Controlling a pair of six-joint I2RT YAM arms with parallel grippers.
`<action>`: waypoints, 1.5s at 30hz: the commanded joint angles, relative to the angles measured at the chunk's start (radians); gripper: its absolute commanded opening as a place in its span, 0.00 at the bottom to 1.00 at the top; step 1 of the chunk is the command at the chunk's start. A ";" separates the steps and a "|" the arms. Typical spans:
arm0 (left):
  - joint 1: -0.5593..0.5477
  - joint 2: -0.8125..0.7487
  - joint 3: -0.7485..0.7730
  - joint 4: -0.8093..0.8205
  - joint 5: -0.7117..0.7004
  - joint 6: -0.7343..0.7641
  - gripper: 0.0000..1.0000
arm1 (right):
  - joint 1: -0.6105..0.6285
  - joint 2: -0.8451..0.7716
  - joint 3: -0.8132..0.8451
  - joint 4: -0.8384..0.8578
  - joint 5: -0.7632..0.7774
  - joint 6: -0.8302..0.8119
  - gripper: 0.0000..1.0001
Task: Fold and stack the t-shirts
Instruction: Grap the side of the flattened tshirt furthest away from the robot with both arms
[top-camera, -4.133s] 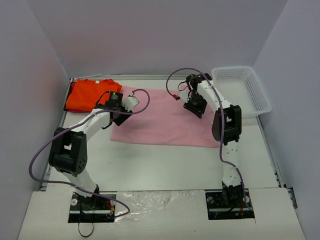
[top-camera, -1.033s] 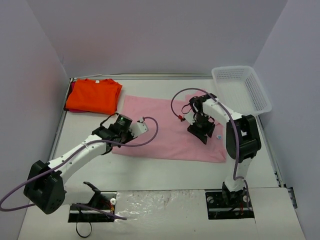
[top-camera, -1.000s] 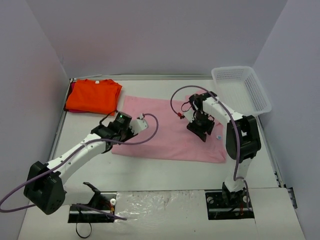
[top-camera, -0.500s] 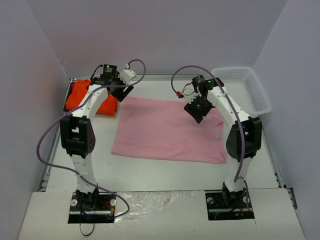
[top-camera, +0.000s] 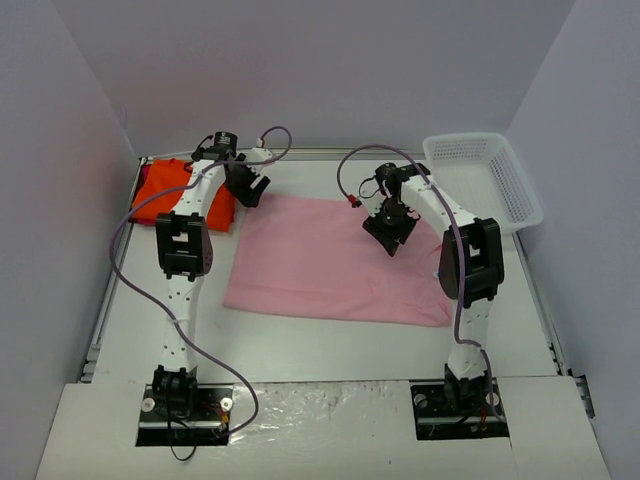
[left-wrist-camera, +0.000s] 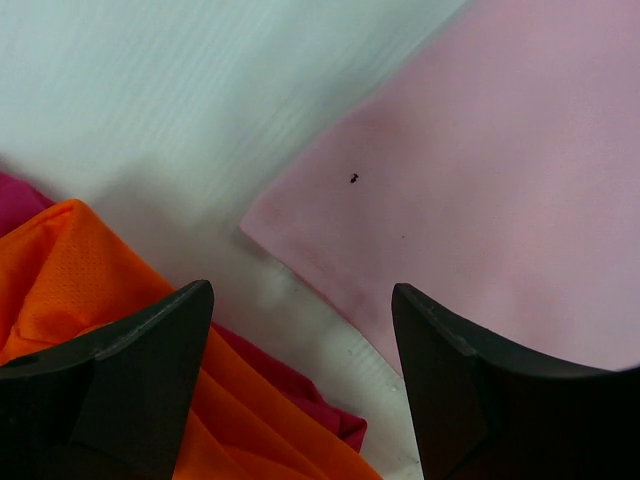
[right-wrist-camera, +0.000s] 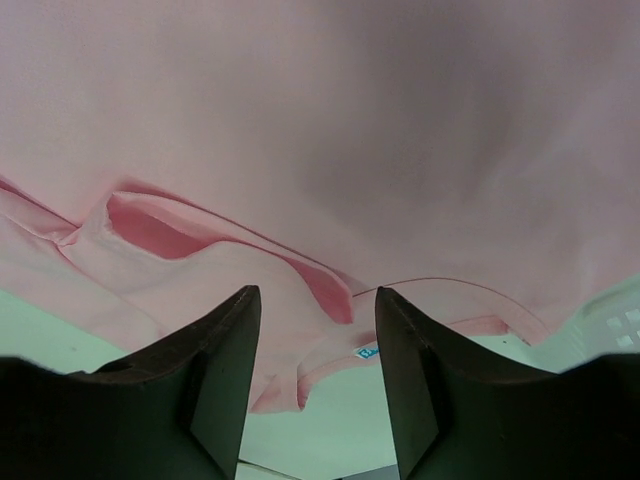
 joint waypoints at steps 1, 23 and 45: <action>0.015 -0.010 0.072 -0.069 0.053 0.040 0.71 | -0.009 0.003 -0.002 -0.031 0.019 0.016 0.45; 0.027 0.103 0.162 0.010 0.148 -0.149 0.74 | -0.017 0.034 -0.016 -0.031 0.032 0.019 0.41; 0.027 0.117 0.159 0.076 0.164 -0.236 0.28 | -0.029 0.032 -0.021 -0.033 0.026 0.015 0.40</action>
